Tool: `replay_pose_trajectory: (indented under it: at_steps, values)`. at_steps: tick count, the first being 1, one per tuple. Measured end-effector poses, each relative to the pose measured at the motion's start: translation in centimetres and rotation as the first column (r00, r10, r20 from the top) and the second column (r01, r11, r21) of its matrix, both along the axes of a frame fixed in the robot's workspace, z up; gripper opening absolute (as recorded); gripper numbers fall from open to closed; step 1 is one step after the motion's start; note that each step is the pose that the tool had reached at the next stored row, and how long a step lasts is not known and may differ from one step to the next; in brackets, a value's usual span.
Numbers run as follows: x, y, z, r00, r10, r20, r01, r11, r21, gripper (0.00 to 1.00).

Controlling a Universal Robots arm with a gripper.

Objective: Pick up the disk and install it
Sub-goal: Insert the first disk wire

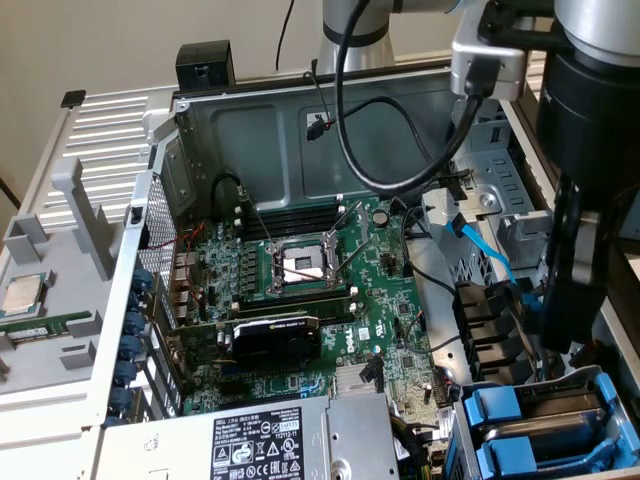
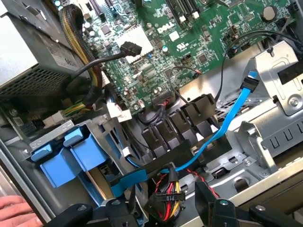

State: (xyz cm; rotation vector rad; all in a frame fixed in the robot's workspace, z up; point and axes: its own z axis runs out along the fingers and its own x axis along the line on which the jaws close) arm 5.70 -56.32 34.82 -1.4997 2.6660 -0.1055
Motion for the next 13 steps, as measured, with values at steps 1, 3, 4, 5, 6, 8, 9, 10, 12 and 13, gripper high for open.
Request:
replay_pose_trajectory:
  at_steps: [1,3,4,5,6,8,9,10,12,13]
  values:
    - [0.0,0.0,-0.01,1.0,0.0,0.0017,0.0,1.0,-0.0002,0.59]
    - [-0.04,0.01,-0.01,1.0,-0.002,0.0072,0.002,1.0,-0.0008,0.52]
    - [-0.07,0.03,-0.01,0.9999,-0.002,0.0126,0.002,1.0,-0.0019,0.52]
    - [-0.1,0.04,0.0,0.9998,-0.003,0.02,0.003,1.0,-0.0033,0.52]
    - [-0.13,0.05,-0.01,0.9996,-0.004,0.0281,0.005,1.0,-0.0044,0.52]
    - [-0.23,0.06,-0.04,0.9992,-0.007,0.0396,0.007,1.0,-0.0068,0.52]
    - [-0.33,0.07,-0.07,0.9991,-0.008,0.0423,0.008,0.9999,-0.0077,0.52]
    - [-0.5,0.08,-0.1,0.999,-0.009,0.0436,0.009,0.9999,-0.0083,0.52]
    - [-0.85,0.1,-0.14,0.9989,-0.01,0.0452,0.011,0.9999,-0.0093,0.52]
    - [-0.92,0.12,-0.14,0.9989,-0.011,0.0465,0.011,0.9999,-0.0099,0.52]
